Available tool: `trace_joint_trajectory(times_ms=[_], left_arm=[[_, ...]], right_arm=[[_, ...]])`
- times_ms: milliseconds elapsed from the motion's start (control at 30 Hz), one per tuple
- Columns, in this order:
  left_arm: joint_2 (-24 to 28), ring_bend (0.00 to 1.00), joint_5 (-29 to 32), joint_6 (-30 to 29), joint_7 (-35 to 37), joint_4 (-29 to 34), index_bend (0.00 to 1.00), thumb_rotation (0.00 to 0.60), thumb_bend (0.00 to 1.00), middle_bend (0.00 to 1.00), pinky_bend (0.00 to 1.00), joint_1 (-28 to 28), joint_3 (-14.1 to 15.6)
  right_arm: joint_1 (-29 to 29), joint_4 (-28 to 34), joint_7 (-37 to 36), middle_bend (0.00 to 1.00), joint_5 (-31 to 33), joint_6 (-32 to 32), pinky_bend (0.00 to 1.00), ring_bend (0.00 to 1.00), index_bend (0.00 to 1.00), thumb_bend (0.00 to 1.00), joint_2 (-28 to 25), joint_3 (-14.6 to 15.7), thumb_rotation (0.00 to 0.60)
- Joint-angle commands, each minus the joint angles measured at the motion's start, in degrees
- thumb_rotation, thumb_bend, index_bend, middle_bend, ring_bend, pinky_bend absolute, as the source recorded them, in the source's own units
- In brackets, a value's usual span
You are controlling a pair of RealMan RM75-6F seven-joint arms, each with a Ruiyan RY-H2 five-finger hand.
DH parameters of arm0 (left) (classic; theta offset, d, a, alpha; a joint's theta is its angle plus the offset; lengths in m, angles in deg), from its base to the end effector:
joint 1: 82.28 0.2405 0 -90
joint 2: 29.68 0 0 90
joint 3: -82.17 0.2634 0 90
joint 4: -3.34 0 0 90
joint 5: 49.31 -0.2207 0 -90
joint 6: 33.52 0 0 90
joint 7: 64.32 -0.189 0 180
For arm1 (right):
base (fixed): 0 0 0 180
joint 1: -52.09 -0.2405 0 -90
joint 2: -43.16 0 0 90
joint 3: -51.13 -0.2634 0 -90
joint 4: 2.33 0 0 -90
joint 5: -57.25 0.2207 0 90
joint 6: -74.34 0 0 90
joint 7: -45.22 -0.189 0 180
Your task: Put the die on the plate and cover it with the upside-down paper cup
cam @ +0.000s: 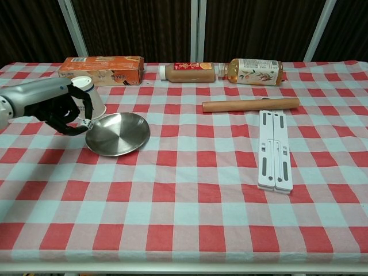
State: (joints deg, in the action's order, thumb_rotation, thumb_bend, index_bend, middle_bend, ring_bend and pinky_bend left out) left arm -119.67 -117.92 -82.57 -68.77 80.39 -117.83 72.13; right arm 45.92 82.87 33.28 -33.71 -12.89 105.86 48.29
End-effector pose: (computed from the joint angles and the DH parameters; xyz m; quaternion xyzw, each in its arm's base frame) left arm -0.2095 0.3800 -0.0554 -0.7027 -0.4786 -0.3534 0.3903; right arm -0.3256 -0.2362 0.1735 0.6047 -0.3705 0.4370 0.5533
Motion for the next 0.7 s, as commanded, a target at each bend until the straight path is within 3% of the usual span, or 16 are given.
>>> trace_joint_trajectory(times_ms=[33,167,333,500,700], left_arm=[[-2.1,0.85,2.1,1.9,-2.3,-1.6,0.55,0.600,0.40,0.82,0.94,-2.2,-0.9],[-4.7,0.85,5.1,2.6,-6.4,-4.0,0.52,0.600,0.39,0.82,0.94,-4.3,-1.5],[-5.8,0.78,6.2,-1.7,-9.6,-3.0,0.39,0.600,0.23,0.73,0.94,-4.0,-1.7],[-3.1,0.59,4.0,-7.6,-10.4,0.9,0.31,0.600,0.20,0.57,0.92,-1.9,-1.4],[1.1,0.51,2.0,-13.6,-5.5,3.8,0.31,0.600,0.19,0.53,0.79,1.9,-1.9]], right_arm=[[0.3,-0.2,-0.3,0.25,0.1,-0.4,0.13,0.08,0.12,0.13,-0.1,-0.1,0.600],[0.5,-0.4,-0.7,0.25,0.0,-0.8,0.14,0.08,0.12,0.13,-0.2,0.0,0.600],[0.7,-0.5,-0.9,0.25,-0.1,-1.1,0.14,0.08,0.12,0.13,-0.3,0.1,0.600],[0.7,-0.4,-0.9,0.25,-0.4,-1.2,0.14,0.08,0.12,0.13,-0.2,0.0,0.600],[0.5,-0.5,-0.9,0.25,-0.8,-1.2,0.14,0.08,0.12,0.13,-0.2,0.1,0.600]])
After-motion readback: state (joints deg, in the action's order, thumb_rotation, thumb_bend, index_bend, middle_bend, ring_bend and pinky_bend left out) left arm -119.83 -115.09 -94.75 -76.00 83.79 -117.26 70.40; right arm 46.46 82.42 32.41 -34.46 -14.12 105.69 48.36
